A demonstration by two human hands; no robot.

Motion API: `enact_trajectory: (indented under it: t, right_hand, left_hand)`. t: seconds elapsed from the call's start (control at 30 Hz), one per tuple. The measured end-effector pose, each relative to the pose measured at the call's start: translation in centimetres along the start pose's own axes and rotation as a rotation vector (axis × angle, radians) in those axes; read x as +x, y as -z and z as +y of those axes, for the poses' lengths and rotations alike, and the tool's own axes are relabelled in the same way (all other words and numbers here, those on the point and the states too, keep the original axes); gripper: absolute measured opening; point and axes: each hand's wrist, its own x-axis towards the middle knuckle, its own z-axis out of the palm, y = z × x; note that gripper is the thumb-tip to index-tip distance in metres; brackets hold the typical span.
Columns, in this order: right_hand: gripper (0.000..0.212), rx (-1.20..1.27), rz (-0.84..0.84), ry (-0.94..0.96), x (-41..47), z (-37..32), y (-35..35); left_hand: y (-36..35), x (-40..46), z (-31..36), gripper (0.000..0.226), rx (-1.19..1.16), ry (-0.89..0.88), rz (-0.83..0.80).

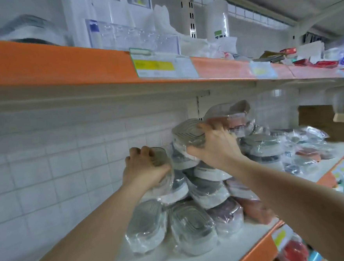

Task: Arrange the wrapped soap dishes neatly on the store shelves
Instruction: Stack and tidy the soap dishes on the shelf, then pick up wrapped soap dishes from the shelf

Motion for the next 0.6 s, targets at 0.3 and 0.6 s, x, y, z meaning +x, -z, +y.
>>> enact_trajectory:
  t: [0.3,0.6]
  right_hand:
    - [0.069,-0.266,-0.105,0.117,12.1,0.6,-5.2]
    - [0.070,-0.235,-0.302,0.200,15.2,3.2,-7.0]
  left_hand:
    - [-4.7,7.6,2.1,0.036,0.006,0.157,0.048]
    - [-6.7,9.9,1.1,0.056,0.206,0.265,-0.013]
